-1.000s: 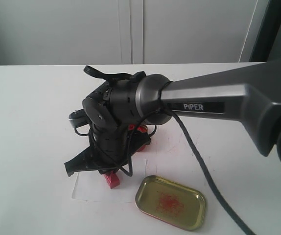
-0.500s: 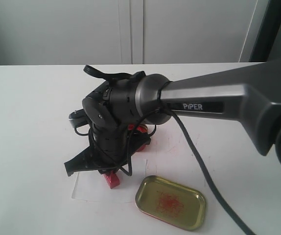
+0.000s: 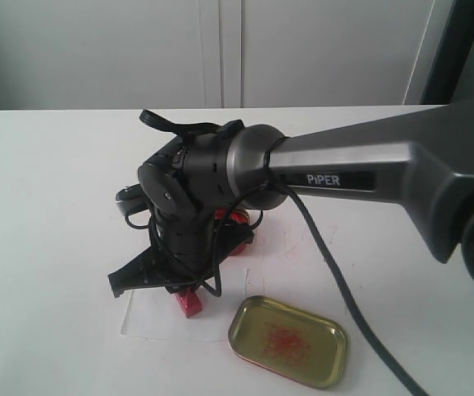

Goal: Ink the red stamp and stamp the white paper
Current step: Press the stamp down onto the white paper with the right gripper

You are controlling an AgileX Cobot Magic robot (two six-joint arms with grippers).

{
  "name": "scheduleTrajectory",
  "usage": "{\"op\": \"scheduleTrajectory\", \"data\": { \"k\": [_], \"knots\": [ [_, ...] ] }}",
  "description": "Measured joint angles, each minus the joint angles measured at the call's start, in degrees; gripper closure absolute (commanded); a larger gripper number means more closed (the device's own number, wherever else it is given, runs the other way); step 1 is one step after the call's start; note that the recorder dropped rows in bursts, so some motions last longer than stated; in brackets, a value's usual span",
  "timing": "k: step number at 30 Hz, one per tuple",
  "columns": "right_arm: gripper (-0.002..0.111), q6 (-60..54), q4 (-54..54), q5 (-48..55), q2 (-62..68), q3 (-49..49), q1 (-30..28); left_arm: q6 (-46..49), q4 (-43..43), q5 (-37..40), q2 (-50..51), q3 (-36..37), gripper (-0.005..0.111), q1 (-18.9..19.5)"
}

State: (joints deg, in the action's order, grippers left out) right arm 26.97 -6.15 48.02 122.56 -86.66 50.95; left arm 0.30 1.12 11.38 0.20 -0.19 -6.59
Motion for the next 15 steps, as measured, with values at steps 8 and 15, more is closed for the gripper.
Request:
{"op": "scheduleTrajectory", "data": {
  "k": [8, 15],
  "knots": [
    [0.108, 0.00, -0.11, -0.46, -1.34, 0.57, 0.00, 0.00, 0.00, 0.00, 0.00, 0.00, 0.107, 0.00],
    [0.108, 0.00, -0.11, -1.08, -2.17, 0.93, 0.00, 0.00, 0.00, 0.00, 0.00, 0.00, 0.107, 0.00]
  ]
}}
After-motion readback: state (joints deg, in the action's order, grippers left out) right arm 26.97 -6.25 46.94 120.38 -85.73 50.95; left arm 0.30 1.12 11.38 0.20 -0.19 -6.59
